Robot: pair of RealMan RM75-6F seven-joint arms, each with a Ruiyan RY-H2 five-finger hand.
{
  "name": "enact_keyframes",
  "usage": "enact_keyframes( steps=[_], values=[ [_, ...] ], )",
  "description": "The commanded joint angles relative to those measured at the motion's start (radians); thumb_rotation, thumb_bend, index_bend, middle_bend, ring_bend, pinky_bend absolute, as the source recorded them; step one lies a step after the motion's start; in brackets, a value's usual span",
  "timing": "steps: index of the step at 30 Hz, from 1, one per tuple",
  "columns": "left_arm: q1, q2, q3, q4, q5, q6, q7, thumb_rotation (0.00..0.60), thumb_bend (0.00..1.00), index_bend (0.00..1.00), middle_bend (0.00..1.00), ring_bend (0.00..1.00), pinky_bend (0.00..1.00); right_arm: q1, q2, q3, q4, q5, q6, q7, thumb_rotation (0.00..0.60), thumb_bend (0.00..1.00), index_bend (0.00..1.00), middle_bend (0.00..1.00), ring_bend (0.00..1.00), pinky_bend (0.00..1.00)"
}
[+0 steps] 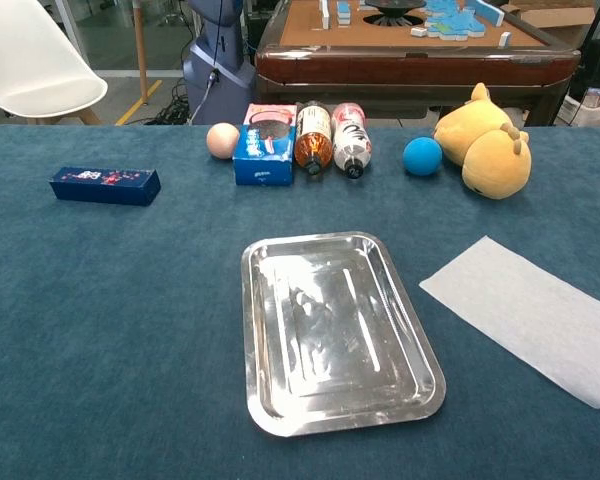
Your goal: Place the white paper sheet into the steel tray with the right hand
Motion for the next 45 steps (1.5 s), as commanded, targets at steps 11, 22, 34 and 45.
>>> enact_keyframes(
  steps=[11,22,34,45],
  values=[
    [0.003,0.004,-0.006,0.003,-0.015,0.001,-0.010,0.600,0.16,0.42,0.32,0.34,0.59,0.009,-0.010,0.007,0.004,0.003,-0.004,-0.003,0.600,0.07,0.42,0.53,0.48,0.61],
    [0.012,0.011,-0.005,0.000,-0.012,0.016,-0.023,0.600,0.16,0.42,0.32,0.34,0.59,0.035,-0.013,-0.017,0.030,-0.078,-0.008,-0.018,0.600,0.00,0.42,1.00,1.00,1.00],
    [0.018,0.014,-0.005,-0.006,-0.002,0.032,-0.024,0.600,0.16,0.42,0.32,0.34,0.59,0.053,-0.059,-0.081,0.129,-0.175,-0.030,-0.090,0.600,0.00,0.40,1.00,1.00,1.00],
    [0.021,0.016,-0.006,-0.006,0.000,0.037,-0.029,0.600,0.16,0.42,0.32,0.34,0.59,0.082,-0.140,-0.128,0.228,-0.219,-0.081,-0.097,0.600,0.00,0.34,1.00,1.00,1.00]
  ],
)
